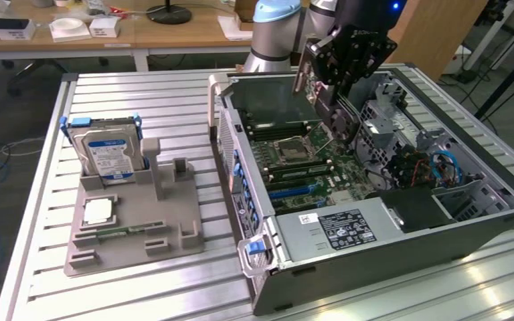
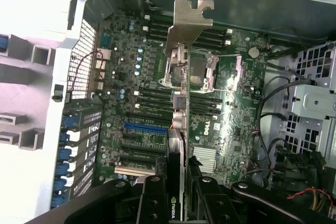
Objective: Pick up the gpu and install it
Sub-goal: 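Insert the gpu into the slot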
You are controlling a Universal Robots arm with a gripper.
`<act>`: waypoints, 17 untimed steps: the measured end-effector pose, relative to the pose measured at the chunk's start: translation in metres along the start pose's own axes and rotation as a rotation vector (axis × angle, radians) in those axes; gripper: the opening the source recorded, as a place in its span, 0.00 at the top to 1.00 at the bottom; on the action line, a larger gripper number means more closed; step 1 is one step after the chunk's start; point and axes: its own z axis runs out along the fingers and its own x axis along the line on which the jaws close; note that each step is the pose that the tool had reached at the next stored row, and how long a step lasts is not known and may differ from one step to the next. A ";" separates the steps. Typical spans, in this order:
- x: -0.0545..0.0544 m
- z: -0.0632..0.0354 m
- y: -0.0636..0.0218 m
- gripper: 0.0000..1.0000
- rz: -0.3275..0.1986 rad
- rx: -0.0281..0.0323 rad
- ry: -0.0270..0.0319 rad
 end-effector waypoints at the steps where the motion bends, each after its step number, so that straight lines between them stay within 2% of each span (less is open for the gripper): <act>1: 0.000 0.0000 0.0000 0.74 -0.004 -0.0002 0.0002; 17: 0.000 0.0000 0.0000 0.74 -0.070 -0.0017 0.0032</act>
